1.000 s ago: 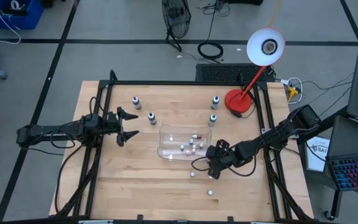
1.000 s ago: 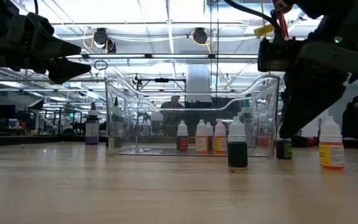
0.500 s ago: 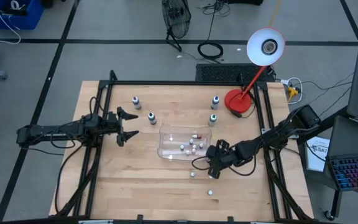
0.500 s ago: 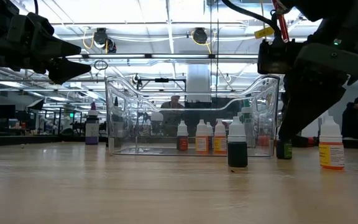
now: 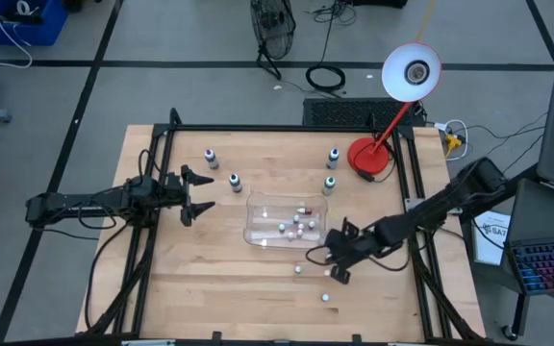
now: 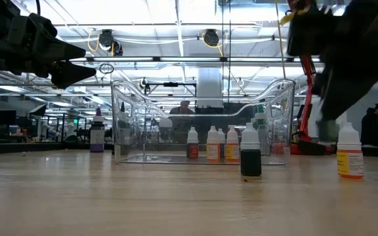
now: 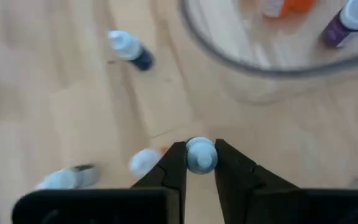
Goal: Pick & Place food coloring
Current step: Put the small green food coloring bottle into the transparent bin
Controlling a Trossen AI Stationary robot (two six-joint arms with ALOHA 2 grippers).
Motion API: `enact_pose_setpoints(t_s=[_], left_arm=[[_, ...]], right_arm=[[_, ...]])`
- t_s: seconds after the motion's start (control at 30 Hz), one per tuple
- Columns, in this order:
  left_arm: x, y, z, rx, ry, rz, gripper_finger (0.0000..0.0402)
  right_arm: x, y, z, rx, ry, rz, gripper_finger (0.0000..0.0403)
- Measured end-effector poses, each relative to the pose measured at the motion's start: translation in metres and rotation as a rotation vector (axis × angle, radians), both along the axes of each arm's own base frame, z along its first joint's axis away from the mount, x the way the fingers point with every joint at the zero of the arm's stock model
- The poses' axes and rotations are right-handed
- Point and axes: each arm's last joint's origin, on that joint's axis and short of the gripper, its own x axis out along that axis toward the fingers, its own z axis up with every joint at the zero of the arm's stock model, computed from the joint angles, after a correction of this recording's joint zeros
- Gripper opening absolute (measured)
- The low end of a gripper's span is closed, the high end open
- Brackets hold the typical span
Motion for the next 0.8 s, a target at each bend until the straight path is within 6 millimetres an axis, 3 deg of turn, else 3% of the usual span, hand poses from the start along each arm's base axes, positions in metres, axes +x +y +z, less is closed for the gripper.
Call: enact_pose_setpoints(t_s=[0.17, 0.37, 0.57, 0.8], left_arm=[[0.0, 0.0, 0.0, 0.0, -0.001, 0.0, 0.0379], [0.0, 0.0, 0.0, 0.0, 0.0, 0.0, 0.0379], [0.0, 0.0, 0.0, 0.0, 0.0, 0.0, 0.0379], [0.0, 0.0, 0.0, 0.0, 0.0, 0.0, 0.0379]], right_arm=[[-0.017, 0.0, 0.034, 0.019, -0.127, -0.022, 0.0044], [-0.019, -0.014, 0.078, -0.137, -0.461, 0.039, 0.0044], [0.005, -0.04, 0.117, -0.238, -0.677, 0.145, 0.0044], [0.054, -0.072, 0.168, -0.333, -0.579, 0.192, 0.0044]])
